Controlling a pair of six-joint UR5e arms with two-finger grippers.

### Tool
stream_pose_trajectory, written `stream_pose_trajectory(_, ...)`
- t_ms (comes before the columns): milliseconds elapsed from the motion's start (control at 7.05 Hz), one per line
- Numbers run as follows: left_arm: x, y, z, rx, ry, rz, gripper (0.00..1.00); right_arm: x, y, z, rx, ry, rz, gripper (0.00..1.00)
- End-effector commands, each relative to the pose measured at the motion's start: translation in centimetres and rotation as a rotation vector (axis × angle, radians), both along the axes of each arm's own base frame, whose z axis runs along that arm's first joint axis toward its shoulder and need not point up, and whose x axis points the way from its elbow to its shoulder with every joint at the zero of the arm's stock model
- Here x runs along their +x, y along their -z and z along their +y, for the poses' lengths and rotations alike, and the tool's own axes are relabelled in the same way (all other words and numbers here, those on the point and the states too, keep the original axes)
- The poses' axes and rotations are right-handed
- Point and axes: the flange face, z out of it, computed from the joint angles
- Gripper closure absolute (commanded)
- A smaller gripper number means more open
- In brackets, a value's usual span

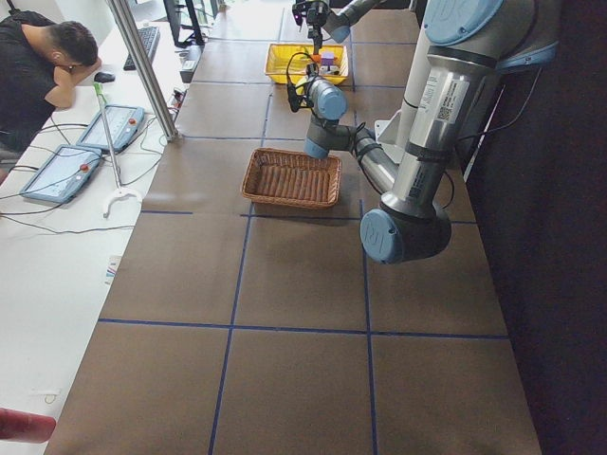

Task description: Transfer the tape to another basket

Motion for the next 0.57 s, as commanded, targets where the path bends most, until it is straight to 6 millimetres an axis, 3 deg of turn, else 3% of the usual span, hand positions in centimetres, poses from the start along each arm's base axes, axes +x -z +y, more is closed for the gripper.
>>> stream_pose_trajectory(0, 2.4, -1.4, -1.9, -0.005, 0.021, -0.425, 1.00, 5.1, -5.3, -2.3, -0.037, -0.061, 0.134, 0.00)
stream_pose_trajectory(426, 3.3, -4.5, -2.5, -0.038, 0.036, -0.846, 1.00, 11.5, -7.3, -5.8, -0.038, -0.077, 0.281, 0.00)
